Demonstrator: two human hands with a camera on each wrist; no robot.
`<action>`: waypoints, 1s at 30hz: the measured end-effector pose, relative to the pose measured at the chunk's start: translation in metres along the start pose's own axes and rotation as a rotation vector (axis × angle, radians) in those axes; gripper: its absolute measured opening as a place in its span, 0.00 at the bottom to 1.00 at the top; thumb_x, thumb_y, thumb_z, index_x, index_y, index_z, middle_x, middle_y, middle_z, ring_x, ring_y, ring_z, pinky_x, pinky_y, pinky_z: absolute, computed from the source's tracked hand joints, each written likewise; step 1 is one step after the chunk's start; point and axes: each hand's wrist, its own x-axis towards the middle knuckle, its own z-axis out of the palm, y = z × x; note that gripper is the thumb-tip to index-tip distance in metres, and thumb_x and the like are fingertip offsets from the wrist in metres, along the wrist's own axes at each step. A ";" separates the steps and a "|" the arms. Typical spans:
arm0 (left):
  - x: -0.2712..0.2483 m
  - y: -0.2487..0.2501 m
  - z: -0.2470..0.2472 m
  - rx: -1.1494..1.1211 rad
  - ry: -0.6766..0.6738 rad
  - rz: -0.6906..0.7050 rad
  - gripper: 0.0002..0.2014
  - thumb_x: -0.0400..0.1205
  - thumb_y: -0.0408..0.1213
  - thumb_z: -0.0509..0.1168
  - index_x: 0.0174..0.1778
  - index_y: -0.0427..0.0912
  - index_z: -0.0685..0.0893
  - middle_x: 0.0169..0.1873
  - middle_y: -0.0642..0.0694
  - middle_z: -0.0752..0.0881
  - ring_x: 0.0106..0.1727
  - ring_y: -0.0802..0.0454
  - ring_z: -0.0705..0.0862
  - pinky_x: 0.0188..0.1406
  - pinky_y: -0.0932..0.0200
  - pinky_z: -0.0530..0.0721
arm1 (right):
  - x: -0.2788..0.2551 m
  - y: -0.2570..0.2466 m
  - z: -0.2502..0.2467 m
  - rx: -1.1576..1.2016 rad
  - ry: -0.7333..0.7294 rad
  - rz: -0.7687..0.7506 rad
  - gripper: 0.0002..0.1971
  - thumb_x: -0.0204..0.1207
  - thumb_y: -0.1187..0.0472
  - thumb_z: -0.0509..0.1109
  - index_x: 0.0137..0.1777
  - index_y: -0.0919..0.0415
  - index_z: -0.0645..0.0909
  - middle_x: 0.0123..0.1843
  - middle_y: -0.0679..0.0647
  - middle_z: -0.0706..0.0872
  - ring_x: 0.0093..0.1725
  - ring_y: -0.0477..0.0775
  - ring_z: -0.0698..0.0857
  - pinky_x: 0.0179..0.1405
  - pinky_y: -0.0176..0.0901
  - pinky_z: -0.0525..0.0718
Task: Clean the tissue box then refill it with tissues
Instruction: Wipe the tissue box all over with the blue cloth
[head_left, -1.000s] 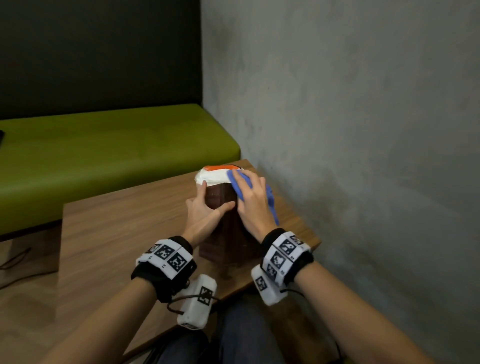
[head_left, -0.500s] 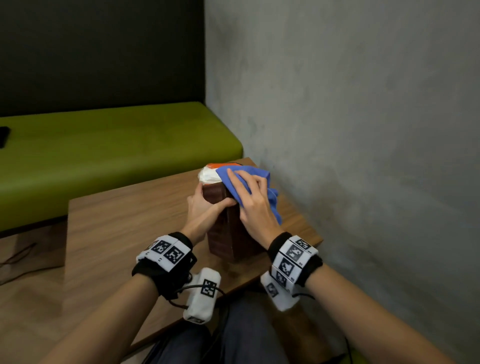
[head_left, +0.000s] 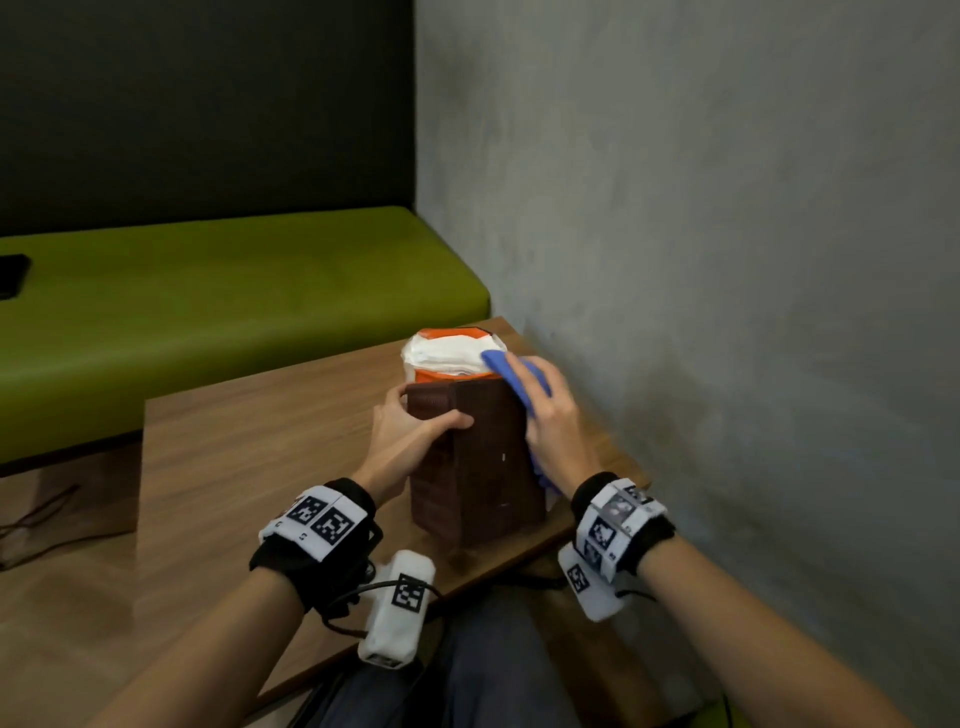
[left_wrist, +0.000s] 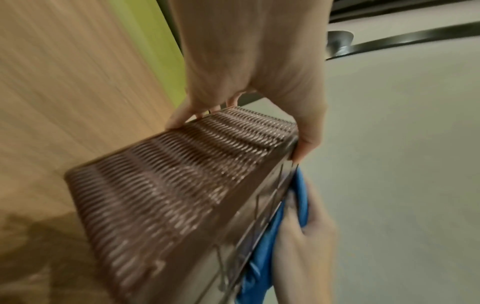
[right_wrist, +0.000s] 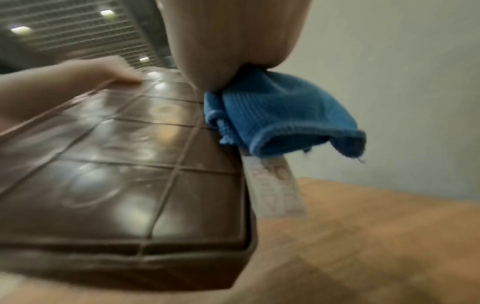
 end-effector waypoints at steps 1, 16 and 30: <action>-0.001 0.000 -0.001 -0.044 -0.013 -0.017 0.44 0.54 0.42 0.81 0.68 0.46 0.73 0.58 0.46 0.84 0.52 0.51 0.85 0.42 0.52 0.86 | 0.002 0.003 -0.001 0.050 0.010 0.049 0.29 0.71 0.76 0.56 0.74 0.63 0.71 0.67 0.67 0.76 0.67 0.63 0.76 0.69 0.48 0.72; 0.003 0.014 -0.002 -0.083 -0.095 -0.119 0.37 0.55 0.51 0.72 0.61 0.38 0.81 0.43 0.45 0.84 0.37 0.51 0.81 0.24 0.62 0.73 | 0.002 -0.005 -0.007 -0.198 0.009 -0.349 0.18 0.81 0.71 0.58 0.70 0.70 0.75 0.68 0.67 0.80 0.71 0.62 0.72 0.74 0.52 0.68; -0.008 0.013 0.005 -0.144 -0.128 -0.146 0.21 0.59 0.48 0.71 0.47 0.45 0.84 0.39 0.47 0.83 0.43 0.50 0.80 0.39 0.53 0.78 | 0.005 -0.039 -0.002 -0.021 -0.029 -0.295 0.20 0.81 0.66 0.59 0.72 0.67 0.73 0.70 0.59 0.80 0.63 0.57 0.74 0.69 0.46 0.70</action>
